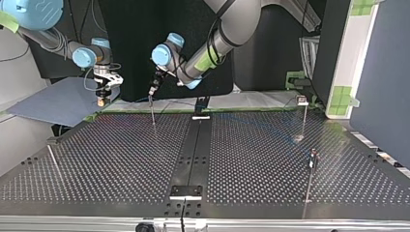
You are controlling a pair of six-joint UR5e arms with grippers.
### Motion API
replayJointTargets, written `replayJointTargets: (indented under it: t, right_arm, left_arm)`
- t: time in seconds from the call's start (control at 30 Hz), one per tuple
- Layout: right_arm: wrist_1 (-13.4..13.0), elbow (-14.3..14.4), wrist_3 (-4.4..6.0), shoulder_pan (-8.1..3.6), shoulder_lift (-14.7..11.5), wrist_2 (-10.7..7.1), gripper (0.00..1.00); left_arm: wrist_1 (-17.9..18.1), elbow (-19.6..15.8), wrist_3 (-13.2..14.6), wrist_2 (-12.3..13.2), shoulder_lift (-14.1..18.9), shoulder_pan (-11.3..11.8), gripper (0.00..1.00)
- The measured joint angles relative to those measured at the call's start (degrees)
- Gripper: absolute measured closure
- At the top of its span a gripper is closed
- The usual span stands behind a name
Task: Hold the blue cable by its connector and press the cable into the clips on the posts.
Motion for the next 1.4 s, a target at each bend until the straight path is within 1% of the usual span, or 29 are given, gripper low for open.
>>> replayJointTargets:
  t: [0.1, 0.23, 0.33, 0.47, 0.6, 0.67, 0.73, 0.87, 1.0, 1.13, 1.2, 1.4]
  right_arm:
    - [0.00, 0.00, 0.00, -0.01, 0.00, 0.00, 1.00]
    - [0.00, -0.01, 0.00, 0.00, 0.00, 0.00, 1.00]
    - [0.00, 0.00, 0.00, 0.00, 0.00, 0.00, 1.00]
    - [0.00, -0.13, 0.00, 0.01, 0.00, 0.01, 1.00]
    - [0.00, -0.39, 0.09, 0.01, -0.01, 0.09, 1.00]
    - [0.02, -0.42, 0.37, 0.01, 0.00, 0.19, 1.00]
    - [0.05, -0.43, 0.83, -0.01, 0.00, 0.25, 1.00]
    - [0.09, -0.46, 1.67, -0.04, 0.00, 0.17, 1.00]
    - [0.12, -0.46, 2.71, -0.17, -0.01, 0.30, 1.00]
    - [0.12, -0.46, 3.27, -0.07, -0.01, 0.37, 1.00]
    - [0.14, -0.46, 3.53, -0.03, -0.01, 0.42, 1.00]
    - [0.46, -0.45, 4.31, -0.01, 0.00, 0.52, 1.00]
  left_arm:
    - [-0.90, -0.09, 0.56, -0.26, 0.09, -0.09, 0.01]
    - [-2.31, -1.25, 2.30, -1.10, 1.16, -0.25, 0.01]
    - [-1.76, -2.64, 3.16, -1.42, 2.54, -0.13, 0.01]
    - [-0.03, -4.64, 2.15, -2.42, 4.53, -0.09, 0.01]
    - [2.07, -6.80, 0.31, -4.32, 6.68, -0.16, 0.01]
    - [2.90, -7.97, -0.25, -4.85, 7.87, -0.04, 0.01]
    - [2.85, -9.12, -0.71, -4.87, 9.00, 0.08, 0.01]
    - [1.52, -11.14, -2.11, -4.60, 11.02, 0.31, 0.01]
    - [0.20, -13.26, -4.10, -3.62, 13.15, 0.56, 0.01]
    - [-1.20, -15.46, -6.08, -3.21, 15.36, 0.64, 0.01]
    - [-2.02, -16.42, -6.24, -3.30, 16.30, 0.48, 0.01]
    - [-4.98, -19.70, -4.59, -4.61, 19.57, 0.06, 0.01]
